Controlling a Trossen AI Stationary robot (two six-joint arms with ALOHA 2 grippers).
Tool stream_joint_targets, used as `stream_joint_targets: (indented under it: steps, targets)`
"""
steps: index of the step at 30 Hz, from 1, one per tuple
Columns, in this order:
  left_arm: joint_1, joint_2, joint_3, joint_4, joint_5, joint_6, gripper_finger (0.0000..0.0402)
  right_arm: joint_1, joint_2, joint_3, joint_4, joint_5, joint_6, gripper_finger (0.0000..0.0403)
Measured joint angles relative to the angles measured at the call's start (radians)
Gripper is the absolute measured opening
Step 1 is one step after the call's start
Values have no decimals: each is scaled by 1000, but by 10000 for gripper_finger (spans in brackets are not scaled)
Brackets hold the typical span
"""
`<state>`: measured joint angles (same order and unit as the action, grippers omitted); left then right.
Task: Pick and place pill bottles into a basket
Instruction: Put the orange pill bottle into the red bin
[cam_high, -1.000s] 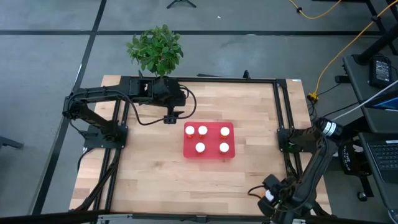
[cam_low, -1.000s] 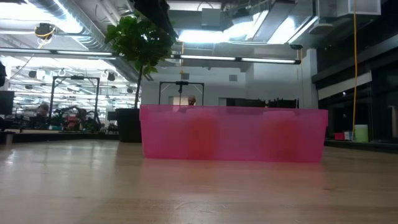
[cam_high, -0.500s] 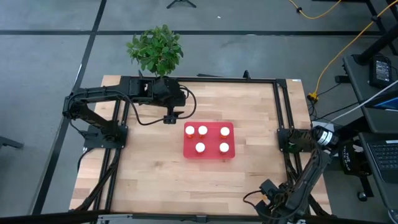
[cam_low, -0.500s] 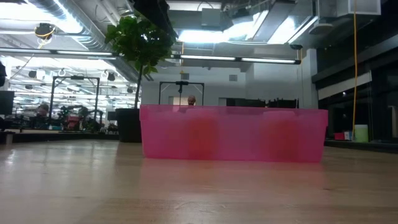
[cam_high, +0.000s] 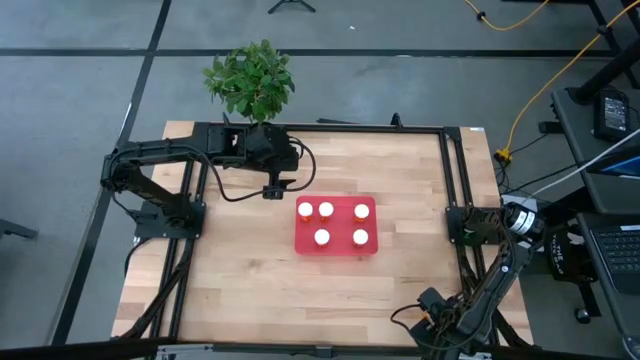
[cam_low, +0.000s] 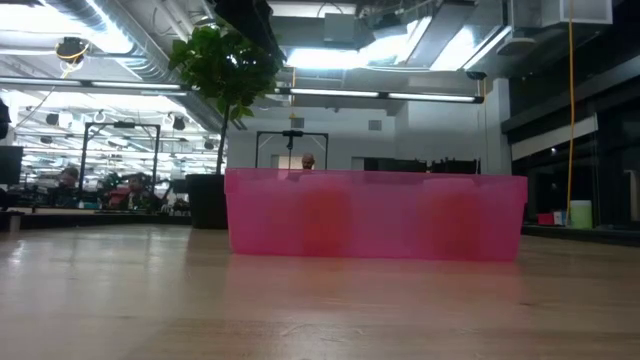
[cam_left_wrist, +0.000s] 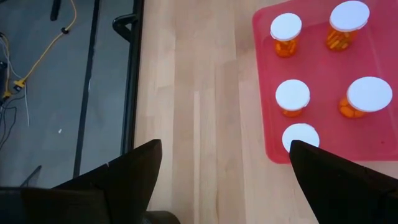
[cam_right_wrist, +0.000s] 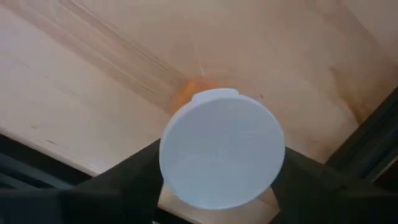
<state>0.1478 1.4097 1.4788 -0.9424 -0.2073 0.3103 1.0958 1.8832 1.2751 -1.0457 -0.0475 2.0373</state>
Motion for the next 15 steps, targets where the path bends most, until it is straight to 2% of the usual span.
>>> stream_joint_targets:
  steps: [8,11,15]
  targets:
    - [0,0,0,0,0,0,347,-5,-10,21,-8,29,-4,171]
    - [0,0,0,4,0,1,347,-15,-43,21,-23,51,-4,160]
    - [0,0,0,4,0,1,347,-44,-110,22,-89,83,-27,167]
